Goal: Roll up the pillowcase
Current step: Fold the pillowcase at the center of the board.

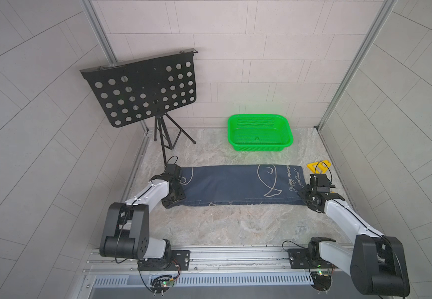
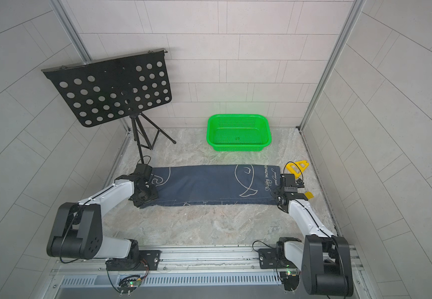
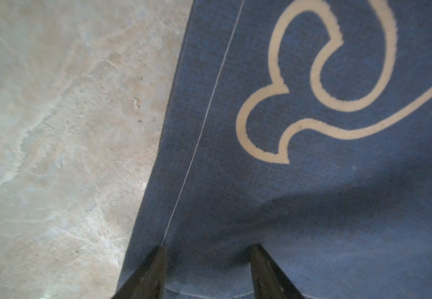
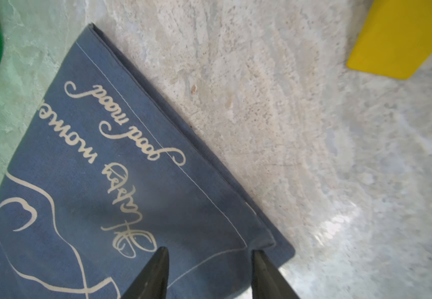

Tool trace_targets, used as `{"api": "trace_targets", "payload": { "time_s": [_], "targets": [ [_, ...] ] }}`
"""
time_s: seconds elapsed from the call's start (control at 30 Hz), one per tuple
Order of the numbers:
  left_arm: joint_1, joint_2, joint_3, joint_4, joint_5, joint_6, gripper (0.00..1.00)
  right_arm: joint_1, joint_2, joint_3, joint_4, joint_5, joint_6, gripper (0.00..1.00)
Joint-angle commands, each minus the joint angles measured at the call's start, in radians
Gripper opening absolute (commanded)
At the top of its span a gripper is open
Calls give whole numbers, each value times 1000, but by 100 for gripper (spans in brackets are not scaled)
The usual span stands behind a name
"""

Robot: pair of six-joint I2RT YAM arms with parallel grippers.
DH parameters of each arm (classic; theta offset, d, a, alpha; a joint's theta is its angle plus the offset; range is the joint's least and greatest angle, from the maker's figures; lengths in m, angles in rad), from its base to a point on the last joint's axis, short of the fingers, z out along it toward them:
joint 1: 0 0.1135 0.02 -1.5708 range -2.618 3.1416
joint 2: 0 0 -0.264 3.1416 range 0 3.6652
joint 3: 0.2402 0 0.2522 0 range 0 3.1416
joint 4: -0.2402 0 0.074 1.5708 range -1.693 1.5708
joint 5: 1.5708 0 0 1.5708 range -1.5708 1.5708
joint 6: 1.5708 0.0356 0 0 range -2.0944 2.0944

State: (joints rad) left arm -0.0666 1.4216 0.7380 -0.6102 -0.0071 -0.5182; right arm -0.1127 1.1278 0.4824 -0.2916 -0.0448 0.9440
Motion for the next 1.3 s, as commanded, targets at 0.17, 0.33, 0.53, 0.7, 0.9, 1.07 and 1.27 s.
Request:
{"api": "trace_targets", "payload": {
  "time_s": [0.17,0.33,0.53,0.7,0.9,1.07,1.27],
  "targets": [
    [12,27,-8,-6,-24,16,58,-21,77,-4,98,-75,53,36],
    [14,33,-6,-11,-26,18,56,-22,20,6,39,-69,17,5],
    [16,63,6,-19,-31,15,54,-21,-75,25,-91,-40,-41,0],
    [22,88,19,-23,-28,15,54,-21,-151,48,-186,-14,-58,0],
    [24,113,36,-31,-32,16,54,-19,-179,56,-258,-9,-79,0],
    [27,120,45,-37,-33,20,54,-17,-226,30,-299,7,-84,0],
    [28,124,74,-54,-43,34,53,-4,-223,-43,-306,6,-71,4]
  ]
}}
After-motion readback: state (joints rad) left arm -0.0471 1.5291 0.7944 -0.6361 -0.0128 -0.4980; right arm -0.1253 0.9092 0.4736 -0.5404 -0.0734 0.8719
